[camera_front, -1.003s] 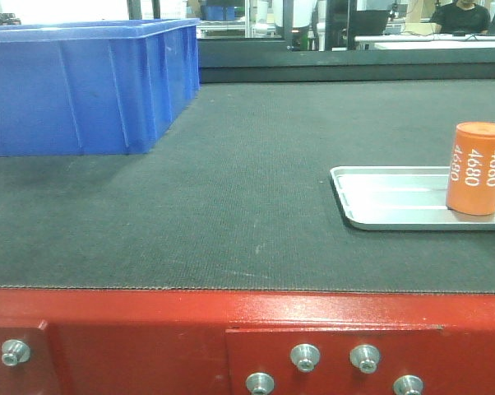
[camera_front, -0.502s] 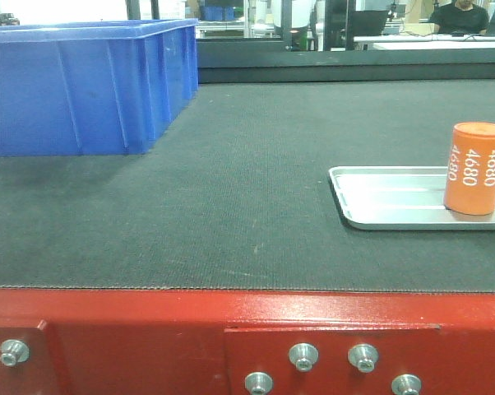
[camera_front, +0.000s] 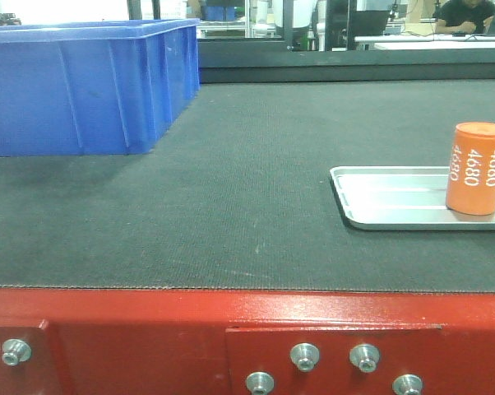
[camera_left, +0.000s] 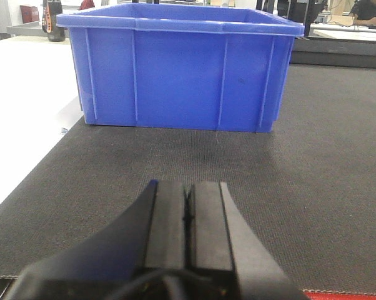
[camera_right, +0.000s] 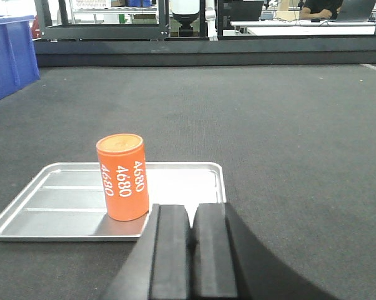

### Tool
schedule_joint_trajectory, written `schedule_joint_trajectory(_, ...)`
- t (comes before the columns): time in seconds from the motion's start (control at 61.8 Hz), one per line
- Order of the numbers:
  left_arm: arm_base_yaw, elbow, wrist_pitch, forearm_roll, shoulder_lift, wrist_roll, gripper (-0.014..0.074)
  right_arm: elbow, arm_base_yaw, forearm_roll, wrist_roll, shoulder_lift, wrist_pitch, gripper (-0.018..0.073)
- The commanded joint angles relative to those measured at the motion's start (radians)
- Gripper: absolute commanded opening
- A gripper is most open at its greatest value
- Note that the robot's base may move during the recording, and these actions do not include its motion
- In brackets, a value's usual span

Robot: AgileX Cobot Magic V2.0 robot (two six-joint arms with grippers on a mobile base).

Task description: Grab orange capacitor from left shelf to right conveyor

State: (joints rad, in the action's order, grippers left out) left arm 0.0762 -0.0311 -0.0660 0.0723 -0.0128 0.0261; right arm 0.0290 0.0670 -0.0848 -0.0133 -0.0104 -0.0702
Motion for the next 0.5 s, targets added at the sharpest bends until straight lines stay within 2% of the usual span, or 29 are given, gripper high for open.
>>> schedule_joint_trajectory(0.0, 0.007, 0.003, 0.090, 0.002, -0.009, -0.002, -0.0127, -0.005, 0.006, -0.002, -0.007, -0.013, 0.098, 0.0056)
schedule_joint_trajectory(0.485, 0.007, 0.003, 0.090, 0.002, -0.009, -0.002, -0.0127, -0.005, 0.006, -0.002, -0.007, -0.013, 0.098, 0.0056)
